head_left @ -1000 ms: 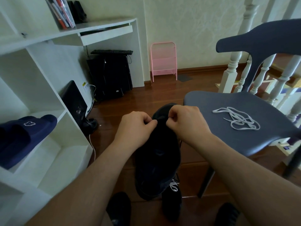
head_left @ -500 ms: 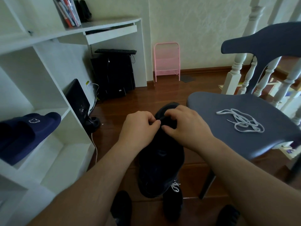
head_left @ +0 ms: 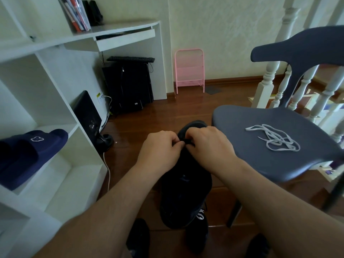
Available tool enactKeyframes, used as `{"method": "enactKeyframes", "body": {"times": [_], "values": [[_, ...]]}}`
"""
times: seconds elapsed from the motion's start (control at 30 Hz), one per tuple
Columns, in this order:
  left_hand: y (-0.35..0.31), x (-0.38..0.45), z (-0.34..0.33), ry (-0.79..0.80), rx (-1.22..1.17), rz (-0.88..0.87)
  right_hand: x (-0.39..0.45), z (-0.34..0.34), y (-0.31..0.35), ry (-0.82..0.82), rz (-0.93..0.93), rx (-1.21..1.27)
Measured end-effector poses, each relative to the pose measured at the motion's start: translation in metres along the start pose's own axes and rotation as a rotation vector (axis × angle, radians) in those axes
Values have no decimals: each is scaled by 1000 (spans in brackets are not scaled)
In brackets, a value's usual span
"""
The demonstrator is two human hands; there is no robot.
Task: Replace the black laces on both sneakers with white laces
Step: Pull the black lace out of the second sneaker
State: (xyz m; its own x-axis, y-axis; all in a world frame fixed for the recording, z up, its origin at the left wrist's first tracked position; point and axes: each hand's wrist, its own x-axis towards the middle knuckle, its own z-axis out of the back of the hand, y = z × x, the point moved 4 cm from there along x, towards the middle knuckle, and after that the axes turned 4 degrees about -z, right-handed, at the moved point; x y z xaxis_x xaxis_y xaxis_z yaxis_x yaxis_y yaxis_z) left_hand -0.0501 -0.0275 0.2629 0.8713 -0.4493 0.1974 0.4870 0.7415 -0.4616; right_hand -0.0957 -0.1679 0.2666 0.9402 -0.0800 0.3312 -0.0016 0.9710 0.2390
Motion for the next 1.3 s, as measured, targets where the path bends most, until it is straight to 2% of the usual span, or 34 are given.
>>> {"method": "enactKeyframes", "body": {"times": [0.17, 0.23, 0.37, 0.4, 0.47, 0.53, 0.6, 0.73, 0.8, 0.93, 1.07, 1.2, 1.3], "values": [[0, 0, -1, 41, -30, 29, 2, 2, -7, -102, 15, 56], [1, 2, 1, 45, -45, 44, 3, -5, -20, -77, -171, 263], [8, 5, 6, 40, -41, 81, 2, -19, -55, -108, -743, 1023], [9, 5, 6, 42, -30, 87, 2, -20, -59, -104, -811, 1161], [10, 4, 5, 43, -20, 89, 2, -20, -63, -36, -828, 1247], [8, 2, 5, 43, -5, 78, 3, -18, -59, 5, -762, 1193], [6, 0, 4, 56, 7, 61, 6, -9, -52, -18, -620, 1010], [1, -1, 2, 76, 12, 48, 2, 0, -22, 14, -60, 379], [0, 0, 0, 82, 23, 45, 0, -9, -16, 75, 61, 148], [-2, 0, -6, 101, 38, 31, 5, -12, -16, 7, 112, 7], [0, 3, -5, 110, 20, 46, 7, -8, -12, -7, 91, 5], [3, 6, 8, 32, -19, 64, 10, 13, -50, -47, -316, 177], [4, 5, 13, -19, -29, 58, 6, 19, -75, -49, -458, 272]]}}
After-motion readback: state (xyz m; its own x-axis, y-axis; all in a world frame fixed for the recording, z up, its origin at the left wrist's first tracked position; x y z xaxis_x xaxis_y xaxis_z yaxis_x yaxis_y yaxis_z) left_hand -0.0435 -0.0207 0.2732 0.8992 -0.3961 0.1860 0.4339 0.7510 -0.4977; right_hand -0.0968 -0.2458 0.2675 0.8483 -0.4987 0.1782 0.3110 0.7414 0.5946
